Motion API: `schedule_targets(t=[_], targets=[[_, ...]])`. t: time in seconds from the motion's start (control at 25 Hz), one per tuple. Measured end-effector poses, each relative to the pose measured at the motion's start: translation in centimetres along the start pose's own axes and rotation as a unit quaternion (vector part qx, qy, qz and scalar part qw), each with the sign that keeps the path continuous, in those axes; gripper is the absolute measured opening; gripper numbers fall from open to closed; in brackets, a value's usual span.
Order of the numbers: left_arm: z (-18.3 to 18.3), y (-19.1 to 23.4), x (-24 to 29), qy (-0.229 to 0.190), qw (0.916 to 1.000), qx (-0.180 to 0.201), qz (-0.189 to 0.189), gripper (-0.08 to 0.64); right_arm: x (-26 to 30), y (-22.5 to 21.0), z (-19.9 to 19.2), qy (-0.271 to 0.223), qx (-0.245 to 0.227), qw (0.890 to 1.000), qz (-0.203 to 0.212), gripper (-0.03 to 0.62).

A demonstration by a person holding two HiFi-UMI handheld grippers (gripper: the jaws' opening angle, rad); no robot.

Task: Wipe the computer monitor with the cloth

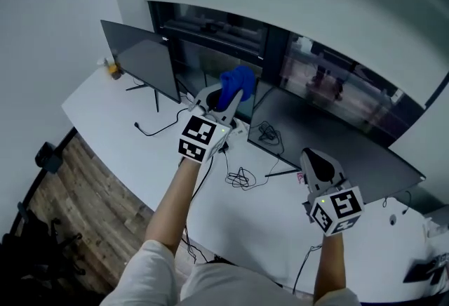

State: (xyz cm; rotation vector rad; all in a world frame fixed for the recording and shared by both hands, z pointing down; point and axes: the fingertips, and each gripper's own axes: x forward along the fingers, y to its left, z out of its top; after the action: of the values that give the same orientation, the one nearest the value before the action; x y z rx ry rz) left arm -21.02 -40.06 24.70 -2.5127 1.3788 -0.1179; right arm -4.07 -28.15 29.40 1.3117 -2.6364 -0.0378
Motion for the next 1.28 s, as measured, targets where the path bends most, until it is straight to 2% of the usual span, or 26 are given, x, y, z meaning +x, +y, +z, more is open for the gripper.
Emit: schedule_targets(t=[0.16,0.32,0.44,0.56,0.68,0.84,1.08,1.16,1.28], targets=[[-1.0,0.7,3.1,-0.015,0.9989,-0.003,-0.045,0.057,1.6,-0.4,-1.2,0.017,-0.006,1.0,-0.022,0.013],[-1.0,-0.5,4.7,-0.04,0.995,0.007,-0.091,0.057,2.8,-0.8,-2.4,0.034,-0.002,0.999,-0.028,0.013],[-1.3,-1.3,5.2,-0.048,0.9926,0.018,-0.11,0.057,3.6,-1.3,-2.6,0.038,0.006,0.998,-0.04,0.012],[-2.2,-1.8,5.3,-0.05,0.9915,0.036,-0.114,0.055,4.7,-1.6,-3.0,0.039,0.019,0.998,-0.048,0.013],[-4.9,-2.6,5.6,-0.03,0.9904,0.04,-0.129,0.055,5.5,-1.3,-4.2,0.049,0.023,0.997,-0.048,0.014],[-9.7,-3.6,6.0,0.015,0.9883,0.02,-0.151,0.055,6.0,-1.2,-5.7,0.064,0.027,0.996,-0.052,0.014],[-17.4,-5.7,6.7,0.084,0.9837,0.01,-0.159,0.055,6.2,-1.7,-8.5,0.088,0.05,0.993,-0.063,0.014],[-19.7,-6.2,6.9,0.091,0.9825,-0.006,-0.163,0.055,6.1,-1.9,-9.3,0.097,0.054,0.991,-0.068,0.014],[-21.4,-6.4,7.1,0.064,0.9824,-0.058,-0.166,0.055,5.9,-2.2,-10.5,0.11,0.053,0.99,-0.07,0.013]])
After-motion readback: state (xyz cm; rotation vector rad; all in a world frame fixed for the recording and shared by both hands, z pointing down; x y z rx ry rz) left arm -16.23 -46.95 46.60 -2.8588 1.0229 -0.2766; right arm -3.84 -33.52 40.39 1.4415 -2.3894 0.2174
